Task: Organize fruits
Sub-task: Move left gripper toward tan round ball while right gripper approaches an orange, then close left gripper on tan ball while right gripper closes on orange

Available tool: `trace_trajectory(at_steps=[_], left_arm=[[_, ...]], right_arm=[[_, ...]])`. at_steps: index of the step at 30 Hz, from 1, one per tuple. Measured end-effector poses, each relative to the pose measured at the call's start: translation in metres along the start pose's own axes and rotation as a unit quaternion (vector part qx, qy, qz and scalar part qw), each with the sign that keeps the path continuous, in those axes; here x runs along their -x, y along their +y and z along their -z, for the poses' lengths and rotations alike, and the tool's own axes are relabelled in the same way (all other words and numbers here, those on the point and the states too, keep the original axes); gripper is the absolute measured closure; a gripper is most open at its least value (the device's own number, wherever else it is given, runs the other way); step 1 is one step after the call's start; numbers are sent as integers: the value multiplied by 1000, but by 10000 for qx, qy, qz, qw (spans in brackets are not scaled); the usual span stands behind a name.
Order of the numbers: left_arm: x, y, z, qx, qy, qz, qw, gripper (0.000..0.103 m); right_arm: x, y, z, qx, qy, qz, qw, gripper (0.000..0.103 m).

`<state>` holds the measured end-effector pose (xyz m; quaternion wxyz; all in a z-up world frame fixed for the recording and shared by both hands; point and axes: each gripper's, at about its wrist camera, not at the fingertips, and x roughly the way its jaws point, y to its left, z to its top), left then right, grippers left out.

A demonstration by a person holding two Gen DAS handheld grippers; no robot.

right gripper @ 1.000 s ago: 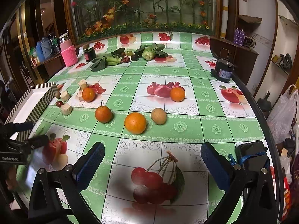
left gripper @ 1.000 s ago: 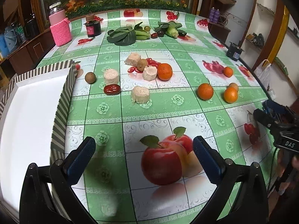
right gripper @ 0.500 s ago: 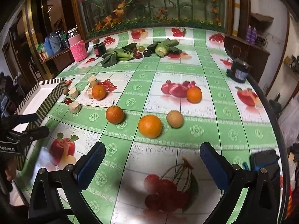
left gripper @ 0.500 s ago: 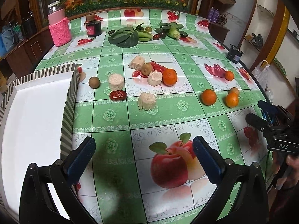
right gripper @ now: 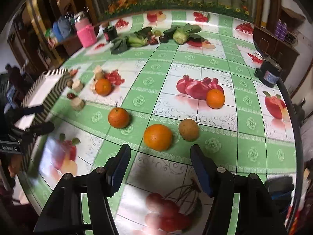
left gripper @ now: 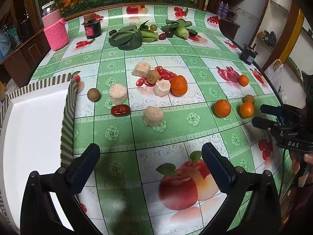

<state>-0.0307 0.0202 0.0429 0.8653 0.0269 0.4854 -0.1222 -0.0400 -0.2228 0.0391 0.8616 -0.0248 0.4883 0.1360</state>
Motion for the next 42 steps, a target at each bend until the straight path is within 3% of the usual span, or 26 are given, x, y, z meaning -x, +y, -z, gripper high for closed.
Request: trace_trajectory(at_steps=[9,12,13,14,21,27,29,30,32,33,42], left_arm=[[-20,-4,-6,-66,173,-106,9998,0],[-26,-4,-10,-46,228,-110,9997,0],[-28,-4,-10,-38,245,-95,9996,0],[-29,-4,-10,-45,255,-88,9996,1],[-37,-5,-15,-149,251,-154,9995,21],[-41,-4,-21,-120,196,-231,9995,23],[-44,-5,-21,-150,215,-245,9994,39],[-47,-6,-21,-157,263,-239,9992,53],[-47,-7,-21,-196,190,-277,9992,64],[-46,-7,-21,-223,147,-238,9994,77],[-31,1,-12,-94,85,-134,9998,78]], right_arm=[[-27,-2,-3,30,-46,124,9999,40],[-28,-5,-7,34,-183,54,9998,53],[-27,-5,-7,50,-211,9,9998,66],[-27,-4,-8,80,-207,27,9997,68],[-21,-7,-1,-76,-291,-107,9995,68],[-16,-8,4,-217,-413,-187,9987,68],[-14,-7,4,-250,-435,-223,9985,68],[-14,-7,4,-246,-444,-224,9985,68],[-13,-4,5,-224,-449,-251,9984,68],[-12,-2,6,-228,-456,-260,9984,68],[6,7,13,-243,-573,-318,9976,68]])
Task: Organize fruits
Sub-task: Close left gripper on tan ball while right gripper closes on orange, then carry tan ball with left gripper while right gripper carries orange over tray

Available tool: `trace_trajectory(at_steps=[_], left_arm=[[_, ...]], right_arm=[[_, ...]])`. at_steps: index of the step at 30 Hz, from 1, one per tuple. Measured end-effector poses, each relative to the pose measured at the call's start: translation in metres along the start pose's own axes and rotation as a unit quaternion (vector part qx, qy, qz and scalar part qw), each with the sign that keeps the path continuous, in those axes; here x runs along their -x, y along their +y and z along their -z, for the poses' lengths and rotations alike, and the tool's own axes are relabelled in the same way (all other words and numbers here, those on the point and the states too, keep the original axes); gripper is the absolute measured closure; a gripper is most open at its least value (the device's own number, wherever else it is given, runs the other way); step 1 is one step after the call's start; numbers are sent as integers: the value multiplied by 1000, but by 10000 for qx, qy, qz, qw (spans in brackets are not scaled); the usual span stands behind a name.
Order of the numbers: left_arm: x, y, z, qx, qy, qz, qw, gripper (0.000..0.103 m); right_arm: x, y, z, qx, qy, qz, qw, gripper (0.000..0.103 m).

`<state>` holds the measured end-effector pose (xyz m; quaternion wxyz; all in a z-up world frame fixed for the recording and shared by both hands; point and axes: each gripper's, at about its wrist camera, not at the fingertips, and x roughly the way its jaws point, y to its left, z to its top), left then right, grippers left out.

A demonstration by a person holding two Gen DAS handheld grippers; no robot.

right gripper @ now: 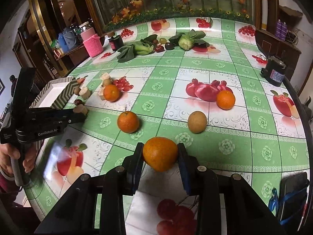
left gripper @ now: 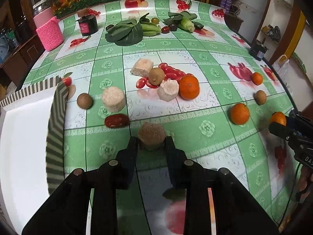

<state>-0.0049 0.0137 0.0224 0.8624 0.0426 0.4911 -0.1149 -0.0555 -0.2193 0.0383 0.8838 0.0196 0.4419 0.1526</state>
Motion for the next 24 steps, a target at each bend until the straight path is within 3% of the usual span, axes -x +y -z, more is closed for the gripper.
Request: trace_trajectory(at_steps=[11,19,24], left_arm=[[42,5,18,53,-116,172,9998,78],[74,38,32,377,-63,192,9991,77],[98,59,42,457,-176,-7,9988,77]], right_arm=[[12,30,4,78,-51,-139,9999,68],[17,68,-3,281,-107,-520,9982,68],[18,99,-11,510,-145,-752,9958,69]])
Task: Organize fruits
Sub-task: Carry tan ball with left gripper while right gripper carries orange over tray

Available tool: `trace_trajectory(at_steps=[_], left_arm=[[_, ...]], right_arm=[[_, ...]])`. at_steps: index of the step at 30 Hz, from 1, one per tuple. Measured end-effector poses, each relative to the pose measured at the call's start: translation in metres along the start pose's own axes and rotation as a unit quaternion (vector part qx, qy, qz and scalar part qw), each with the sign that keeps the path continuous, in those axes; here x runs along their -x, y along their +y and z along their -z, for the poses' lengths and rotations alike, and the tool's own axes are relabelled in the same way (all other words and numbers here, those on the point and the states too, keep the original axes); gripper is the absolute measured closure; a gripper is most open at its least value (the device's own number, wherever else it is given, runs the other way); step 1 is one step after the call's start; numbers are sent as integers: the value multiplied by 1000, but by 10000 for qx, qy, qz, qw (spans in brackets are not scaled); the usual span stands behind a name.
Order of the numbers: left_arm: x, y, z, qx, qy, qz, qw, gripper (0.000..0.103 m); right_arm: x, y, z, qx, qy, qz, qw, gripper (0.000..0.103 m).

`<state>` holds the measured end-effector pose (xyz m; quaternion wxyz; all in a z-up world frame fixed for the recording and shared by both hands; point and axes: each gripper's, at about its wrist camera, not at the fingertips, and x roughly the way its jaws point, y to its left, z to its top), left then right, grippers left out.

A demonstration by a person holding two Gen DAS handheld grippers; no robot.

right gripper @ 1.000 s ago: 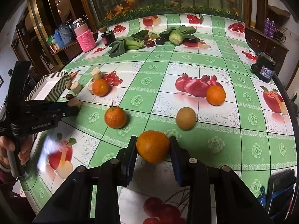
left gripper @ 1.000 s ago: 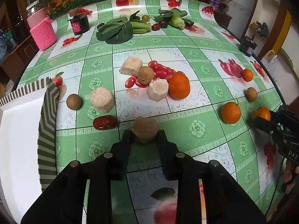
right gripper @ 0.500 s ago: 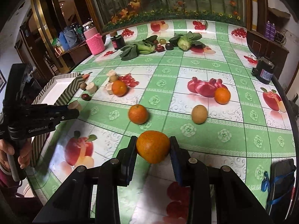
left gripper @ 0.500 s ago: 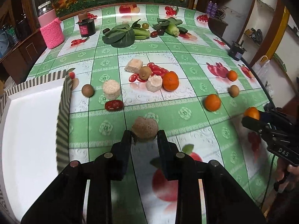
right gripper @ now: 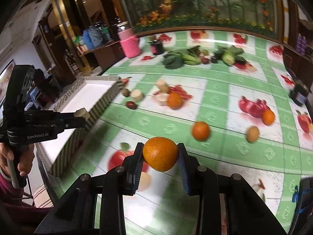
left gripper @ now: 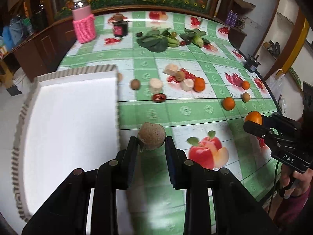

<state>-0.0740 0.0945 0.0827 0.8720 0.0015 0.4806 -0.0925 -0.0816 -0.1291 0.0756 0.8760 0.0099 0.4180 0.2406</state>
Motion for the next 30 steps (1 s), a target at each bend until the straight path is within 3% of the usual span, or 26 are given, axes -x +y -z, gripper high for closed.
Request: trace_trajectory(at_steps=[11,19,30], left_arm=[[29,63,-2,279,-251,-488,9981,77],[13,101,-6,496,-197,-746,9958,77],[-20,138,-29,571,-56,-1018,9932,77]], right_arm=[[-19,74,-35,526,-46,-478,9975,68],[-52,120,-63,823,48,-745,9938,68],[-112,145,-89,951,375,-771,9918,66]])
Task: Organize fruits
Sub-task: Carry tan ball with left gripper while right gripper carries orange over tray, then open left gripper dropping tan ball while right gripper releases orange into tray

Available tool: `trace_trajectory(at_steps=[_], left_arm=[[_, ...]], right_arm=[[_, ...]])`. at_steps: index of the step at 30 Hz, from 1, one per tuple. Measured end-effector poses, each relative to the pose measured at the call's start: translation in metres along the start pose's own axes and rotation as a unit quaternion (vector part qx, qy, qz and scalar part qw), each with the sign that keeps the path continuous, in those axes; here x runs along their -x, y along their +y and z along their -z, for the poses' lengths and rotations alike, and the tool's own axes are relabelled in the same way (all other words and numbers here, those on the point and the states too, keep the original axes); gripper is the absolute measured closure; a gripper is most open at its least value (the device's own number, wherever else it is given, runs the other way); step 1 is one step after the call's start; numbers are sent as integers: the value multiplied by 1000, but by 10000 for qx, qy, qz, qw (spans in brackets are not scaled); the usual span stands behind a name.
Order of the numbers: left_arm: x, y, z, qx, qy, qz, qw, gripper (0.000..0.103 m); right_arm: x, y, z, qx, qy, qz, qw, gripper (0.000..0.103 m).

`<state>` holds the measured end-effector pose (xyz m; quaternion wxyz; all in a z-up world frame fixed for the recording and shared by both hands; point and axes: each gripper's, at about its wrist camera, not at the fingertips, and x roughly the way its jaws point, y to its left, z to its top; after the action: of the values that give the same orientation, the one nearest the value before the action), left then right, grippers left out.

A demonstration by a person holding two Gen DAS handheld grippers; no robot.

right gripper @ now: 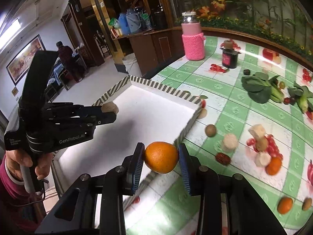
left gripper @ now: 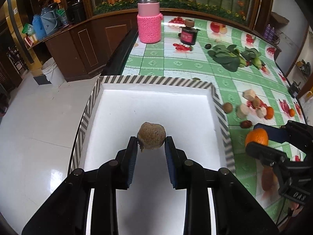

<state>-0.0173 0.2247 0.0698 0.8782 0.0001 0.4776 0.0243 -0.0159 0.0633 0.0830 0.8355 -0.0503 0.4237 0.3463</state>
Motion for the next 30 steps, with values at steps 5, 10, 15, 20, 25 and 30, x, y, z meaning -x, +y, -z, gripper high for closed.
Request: trace_trajectory(at_steps=[5,10,15,20,25,30], left_arm=[[-22,3,-8,42,148,-37,9999,77],[-43,7,-14,111,296,-12,9995,77],[-58,12,-16,206,462,78,9987,77],[-63,14,-16,217,479,99,9986,77],[-64,17,-17,306,483,140,9983,77],[-63,21,-16,400,494,51,9980,45]], right_arm=[[-27,3,-14,101,142,-40,9998,66],[-56,3,-27,177,330,0,9993,66],[-82,3,-35,363,537,102,9978,66],[-98,4,-38,466,655,120,9967,66],[-103,8,-36,583,611,185,9963,66],[-95,5,-37,567,412,303,9971,47]])
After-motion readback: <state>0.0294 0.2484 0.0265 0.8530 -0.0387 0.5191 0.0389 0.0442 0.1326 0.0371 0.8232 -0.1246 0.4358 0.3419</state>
